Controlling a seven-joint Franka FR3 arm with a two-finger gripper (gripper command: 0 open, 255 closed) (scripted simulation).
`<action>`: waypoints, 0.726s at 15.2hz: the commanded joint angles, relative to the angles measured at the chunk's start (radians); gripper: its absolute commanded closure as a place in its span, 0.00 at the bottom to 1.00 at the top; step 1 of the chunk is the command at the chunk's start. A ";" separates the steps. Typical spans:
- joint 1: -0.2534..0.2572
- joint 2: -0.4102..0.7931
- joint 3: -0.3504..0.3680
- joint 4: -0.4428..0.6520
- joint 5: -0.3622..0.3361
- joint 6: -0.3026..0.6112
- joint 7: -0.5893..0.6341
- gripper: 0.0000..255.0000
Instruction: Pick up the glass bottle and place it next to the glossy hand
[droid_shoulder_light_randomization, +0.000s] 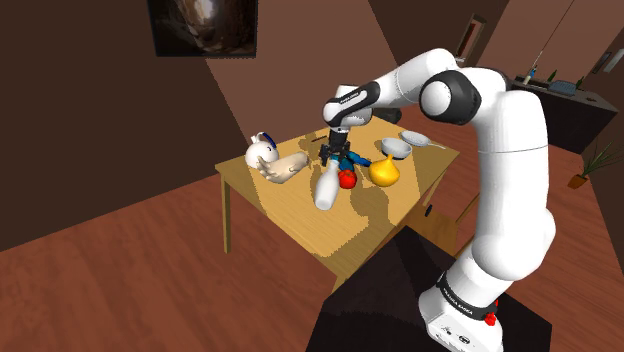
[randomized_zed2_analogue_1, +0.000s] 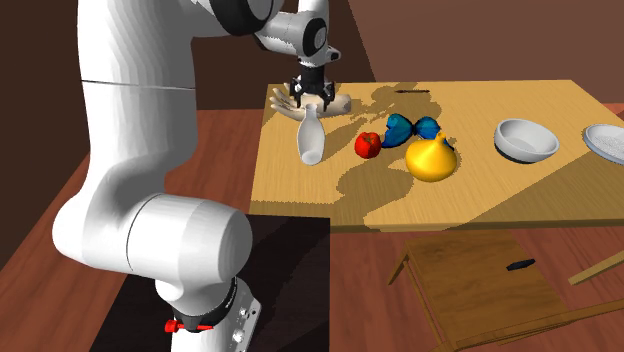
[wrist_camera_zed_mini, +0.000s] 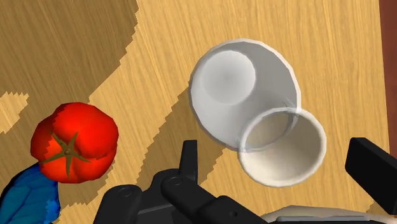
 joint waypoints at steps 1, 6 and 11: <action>0.002 -0.025 -0.004 0.020 -0.007 -0.044 0.005 0.00; 0.004 -0.052 -0.008 0.041 -0.014 -0.092 0.010 0.00; 0.004 -0.052 -0.008 0.041 -0.014 -0.092 0.010 0.00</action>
